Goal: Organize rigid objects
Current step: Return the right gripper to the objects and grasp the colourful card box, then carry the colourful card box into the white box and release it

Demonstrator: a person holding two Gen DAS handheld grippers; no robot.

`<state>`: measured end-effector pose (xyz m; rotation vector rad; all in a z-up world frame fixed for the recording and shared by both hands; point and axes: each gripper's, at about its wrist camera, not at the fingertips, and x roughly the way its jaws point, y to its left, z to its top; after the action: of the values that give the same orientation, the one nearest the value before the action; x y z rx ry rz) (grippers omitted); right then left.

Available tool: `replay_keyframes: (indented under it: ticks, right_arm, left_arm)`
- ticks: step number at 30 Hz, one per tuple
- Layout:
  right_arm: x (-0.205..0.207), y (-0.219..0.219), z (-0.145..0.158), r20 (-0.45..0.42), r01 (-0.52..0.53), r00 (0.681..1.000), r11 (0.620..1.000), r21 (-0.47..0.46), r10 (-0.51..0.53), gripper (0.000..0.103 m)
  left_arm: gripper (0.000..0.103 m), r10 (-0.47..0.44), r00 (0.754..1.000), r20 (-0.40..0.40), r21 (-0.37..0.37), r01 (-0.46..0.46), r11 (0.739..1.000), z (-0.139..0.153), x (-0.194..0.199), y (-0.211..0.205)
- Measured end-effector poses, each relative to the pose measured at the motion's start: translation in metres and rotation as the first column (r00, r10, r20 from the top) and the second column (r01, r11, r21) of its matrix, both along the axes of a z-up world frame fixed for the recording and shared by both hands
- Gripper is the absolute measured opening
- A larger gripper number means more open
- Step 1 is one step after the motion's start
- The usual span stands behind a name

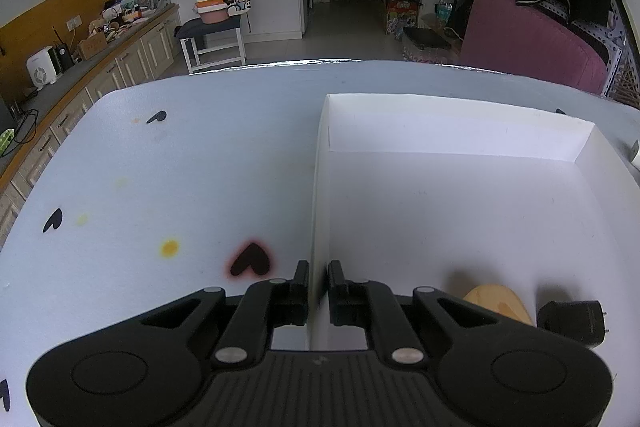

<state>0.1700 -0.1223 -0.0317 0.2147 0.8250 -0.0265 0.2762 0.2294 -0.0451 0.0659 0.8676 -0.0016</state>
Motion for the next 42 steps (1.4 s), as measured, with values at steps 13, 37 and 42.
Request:
replay_keyframes:
  ticks: [13,37,42]
  right_arm:
    - [0.021,0.027,-0.019,-0.029,0.024,0.999,0.996,-0.088,-0.027,0.084]
    - [-0.008,0.011,-0.019,0.001,-0.063,0.998,0.975,-0.215,0.065,0.062]
    - [-0.012,0.002,-0.003,0.039,-0.043,0.998,0.986,-0.161,0.05,0.061]
  left_arm:
    - [0.01,0.003,1.0,-0.001,0.002,-0.003,1.0,-0.001,-0.001,-0.001]
    - [0.01,0.003,1.0,-0.001,0.004,-0.003,1.0,0.0,-0.001,-0.001]
    - [0.01,0.003,1.0,-0.001,0.004,-0.003,1.0,0.0,0.0,-0.001]
